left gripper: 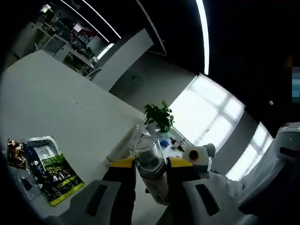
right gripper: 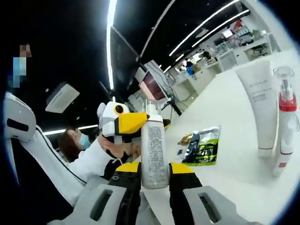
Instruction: Arrange the skincare products in the storage area until every visible bottle or jar stands upright without overlapping.
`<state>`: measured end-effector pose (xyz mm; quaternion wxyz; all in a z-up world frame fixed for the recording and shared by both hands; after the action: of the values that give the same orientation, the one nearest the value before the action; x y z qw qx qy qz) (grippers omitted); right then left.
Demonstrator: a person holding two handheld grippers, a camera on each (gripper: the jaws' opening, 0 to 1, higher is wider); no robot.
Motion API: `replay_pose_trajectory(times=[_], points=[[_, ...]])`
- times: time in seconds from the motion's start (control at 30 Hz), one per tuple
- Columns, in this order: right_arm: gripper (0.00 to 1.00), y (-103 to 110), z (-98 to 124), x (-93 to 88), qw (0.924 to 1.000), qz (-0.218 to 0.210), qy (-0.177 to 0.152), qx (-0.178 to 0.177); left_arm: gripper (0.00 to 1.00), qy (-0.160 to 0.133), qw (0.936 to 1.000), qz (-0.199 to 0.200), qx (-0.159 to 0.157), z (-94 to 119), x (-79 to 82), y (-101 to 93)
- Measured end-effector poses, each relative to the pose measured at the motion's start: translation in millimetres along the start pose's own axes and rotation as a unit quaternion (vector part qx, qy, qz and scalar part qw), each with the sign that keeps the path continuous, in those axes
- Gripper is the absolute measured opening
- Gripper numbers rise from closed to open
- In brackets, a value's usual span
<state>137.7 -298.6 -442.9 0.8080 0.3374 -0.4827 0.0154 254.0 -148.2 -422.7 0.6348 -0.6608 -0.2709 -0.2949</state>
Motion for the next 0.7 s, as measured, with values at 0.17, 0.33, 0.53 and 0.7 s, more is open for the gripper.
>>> replay_pose_trajectory(times=[0.17,0.33,0.53,0.7], points=[[0.16,-2,0,2.4,0.9965,0.068,0.021,-0.044,0.19,0.017,0.9995,-0.023,0.016,-3,-1.4,-1.9],[0.17,-1,-2,3.9,0.9873,0.131,0.042,-0.081,0.18,0.032,0.9981,-0.045,0.027,-6,-2.6,-8.2],[0.16,-1,-6,4.1,0.9756,0.179,0.060,-0.112,0.16,0.033,0.9971,-0.057,0.037,-11,-4.5,-13.8],[0.16,0,-13,4.8,0.9597,0.228,0.071,-0.148,0.16,0.032,0.9937,-0.088,0.063,-16,-4.1,-15.4]])
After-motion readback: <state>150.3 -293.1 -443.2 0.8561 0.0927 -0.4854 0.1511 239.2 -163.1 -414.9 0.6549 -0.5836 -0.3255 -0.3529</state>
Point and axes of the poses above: the point that each gripper's makers call its tool centre point, and the gripper's own axes: z roughly backward along the fingers, y roughly to its left, x roughly out of its top, the point moved 10 cm from there along z, roughly backward along the fingers, and after that the axes turned 7 degrees about -x, right-handed, at the moved point
